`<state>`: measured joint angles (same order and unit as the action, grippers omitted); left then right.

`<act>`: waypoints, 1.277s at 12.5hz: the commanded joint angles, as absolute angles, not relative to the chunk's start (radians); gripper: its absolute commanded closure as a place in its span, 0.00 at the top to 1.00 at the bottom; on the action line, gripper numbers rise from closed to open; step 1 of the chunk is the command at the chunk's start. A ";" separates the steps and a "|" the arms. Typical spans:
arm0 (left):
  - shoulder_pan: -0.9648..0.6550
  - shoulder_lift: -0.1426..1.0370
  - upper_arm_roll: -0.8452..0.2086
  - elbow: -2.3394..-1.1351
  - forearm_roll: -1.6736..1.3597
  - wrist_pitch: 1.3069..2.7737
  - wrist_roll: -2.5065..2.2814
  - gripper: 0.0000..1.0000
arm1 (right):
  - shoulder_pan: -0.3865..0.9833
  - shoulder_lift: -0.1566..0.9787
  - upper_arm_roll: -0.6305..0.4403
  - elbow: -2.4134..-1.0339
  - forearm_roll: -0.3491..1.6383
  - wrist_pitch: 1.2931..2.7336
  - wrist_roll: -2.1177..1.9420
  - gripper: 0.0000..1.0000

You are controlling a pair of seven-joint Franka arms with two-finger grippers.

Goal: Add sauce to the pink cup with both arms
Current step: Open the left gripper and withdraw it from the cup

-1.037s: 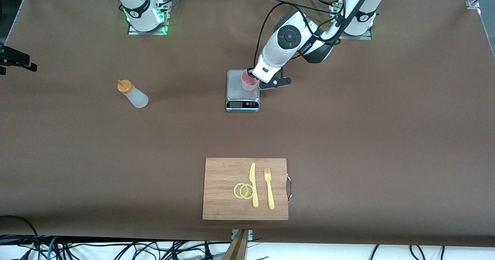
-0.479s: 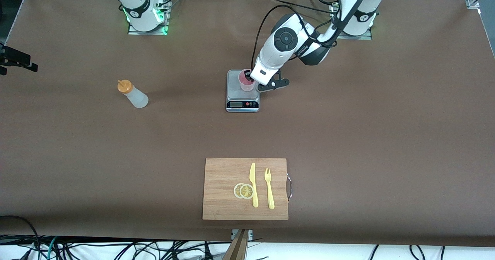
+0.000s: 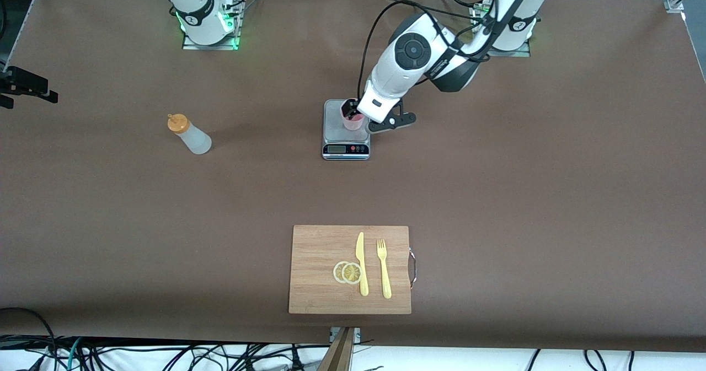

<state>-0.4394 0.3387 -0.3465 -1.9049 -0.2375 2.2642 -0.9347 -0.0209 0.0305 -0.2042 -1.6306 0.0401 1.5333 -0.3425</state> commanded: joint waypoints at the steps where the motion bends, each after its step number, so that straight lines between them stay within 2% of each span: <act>1: -0.353 0.275 -0.322 -1.835 -0.236 2.082 -0.778 1.00 | -0.018 0.029 -0.204 -1.612 0.051 1.516 -0.350 1.00; 4: -0.232 0.226 -0.319 -1.835 -0.165 1.993 -0.620 1.00 | -0.018 0.031 -0.204 -1.612 0.051 1.516 -0.351 1.00; 9: -0.026 0.167 -0.316 -1.836 -0.084 1.964 -0.381 1.00 | -0.008 0.035 -0.169 -1.617 0.054 1.508 -0.364 1.00; 13: -0.015 0.146 -0.151 -1.793 -0.061 1.878 -0.097 1.00 | 0.055 0.069 -0.156 -1.623 0.057 1.525 -0.345 1.00; 16: -0.025 0.161 -0.080 -1.718 -0.049 1.795 0.003 1.00 | 0.078 0.084 -0.156 -1.626 0.058 1.506 -0.365 1.00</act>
